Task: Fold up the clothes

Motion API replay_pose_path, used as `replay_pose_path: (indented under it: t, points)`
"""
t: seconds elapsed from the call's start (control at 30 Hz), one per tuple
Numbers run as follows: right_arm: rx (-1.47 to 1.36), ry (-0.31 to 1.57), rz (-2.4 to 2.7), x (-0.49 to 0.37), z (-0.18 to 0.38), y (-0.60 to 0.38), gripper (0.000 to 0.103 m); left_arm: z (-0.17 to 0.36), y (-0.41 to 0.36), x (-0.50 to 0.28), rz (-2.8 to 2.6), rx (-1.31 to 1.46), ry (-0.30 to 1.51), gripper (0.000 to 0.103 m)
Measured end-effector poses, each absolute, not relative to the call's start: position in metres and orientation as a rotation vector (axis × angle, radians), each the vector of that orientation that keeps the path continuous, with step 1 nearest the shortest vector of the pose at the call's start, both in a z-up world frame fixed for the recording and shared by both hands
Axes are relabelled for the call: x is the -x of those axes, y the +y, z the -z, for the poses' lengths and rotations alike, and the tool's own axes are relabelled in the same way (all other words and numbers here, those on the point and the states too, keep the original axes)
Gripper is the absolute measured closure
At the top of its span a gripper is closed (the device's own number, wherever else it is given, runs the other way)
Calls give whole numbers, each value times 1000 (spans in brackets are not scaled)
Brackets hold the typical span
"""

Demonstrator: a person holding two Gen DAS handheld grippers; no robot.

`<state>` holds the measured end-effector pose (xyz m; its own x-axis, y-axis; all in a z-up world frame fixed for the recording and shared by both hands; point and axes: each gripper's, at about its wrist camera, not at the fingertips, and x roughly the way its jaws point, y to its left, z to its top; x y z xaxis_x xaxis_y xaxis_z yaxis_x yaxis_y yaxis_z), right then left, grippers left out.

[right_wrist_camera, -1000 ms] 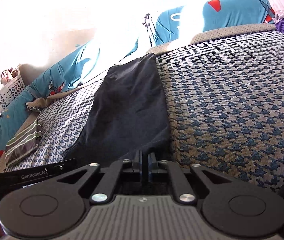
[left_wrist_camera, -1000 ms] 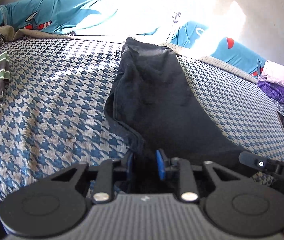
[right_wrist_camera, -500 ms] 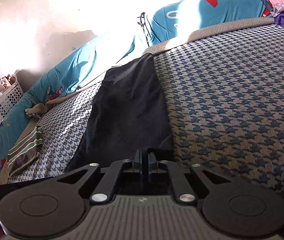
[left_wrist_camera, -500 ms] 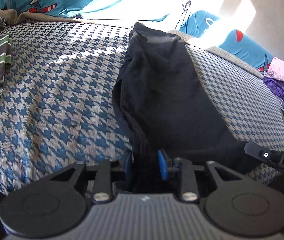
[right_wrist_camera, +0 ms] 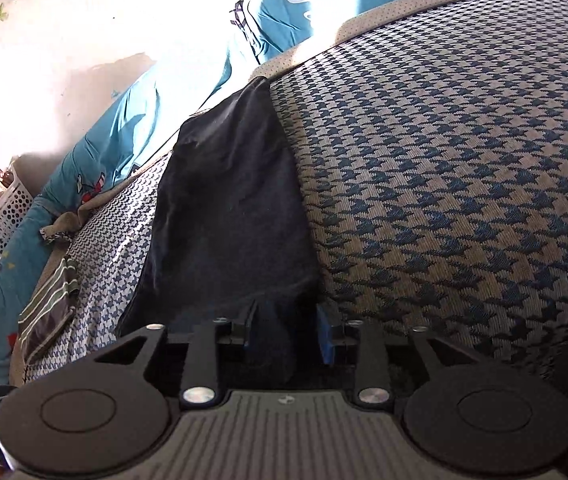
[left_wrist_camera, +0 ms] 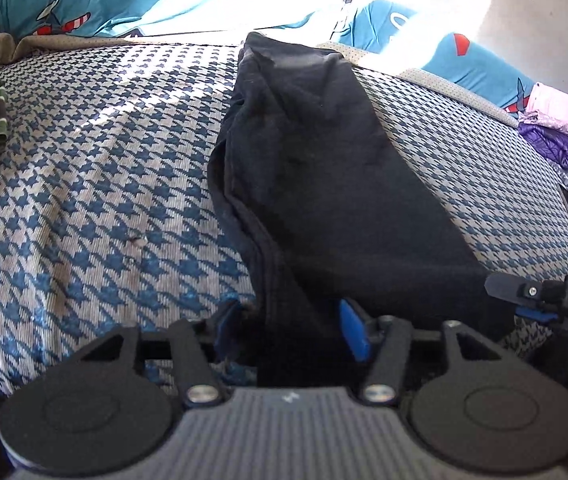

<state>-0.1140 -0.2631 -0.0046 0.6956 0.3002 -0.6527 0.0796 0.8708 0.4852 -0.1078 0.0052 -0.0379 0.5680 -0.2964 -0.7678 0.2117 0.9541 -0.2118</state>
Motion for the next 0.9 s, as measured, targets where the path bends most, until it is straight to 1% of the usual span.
replay_pose_path:
  t: [0.07, 0.27, 0.3, 0.33, 0.37, 0.4, 0.43, 0.53, 0.63, 0.73, 0.9]
  points:
    - [-495, 805, -132, 114, 5, -261, 65, 38, 2, 108, 302, 82, 914, 51]
    - [-466, 814, -151, 112, 10, -249, 65, 39, -2, 107, 311, 54, 904, 51]
    - [-462, 819, -160, 112, 11, -247, 65, 39, -3, 108, 310, 47, 901, 53]
    - [-453, 823, -173, 112, 11, -245, 68, 39, -4, 108, 307, 39, 899, 59]
    - [-444, 826, -186, 112, 12, -242, 74, 39, -4, 109, 303, 36, 899, 63]
    - [-423, 823, -186, 112, 11, -240, 78, 39, -3, 109, 298, 38, 900, 67]
    - [-400, 818, -184, 113, 11, -237, 83, 38, -3, 109, 294, 41, 902, 71]
    - [-386, 808, -184, 114, 11, -236, 90, 37, -1, 108, 287, 49, 904, 83]
    - [-361, 789, -188, 116, 9, -233, 92, 35, -4, 110, 276, 36, 896, 93]
    - [-329, 753, -201, 118, 3, -229, 93, 30, -6, 114, 262, 26, 877, 95]
    - [-365, 722, -224, 121, -6, -235, 93, 20, 0, 113, 256, 87, 868, 95]
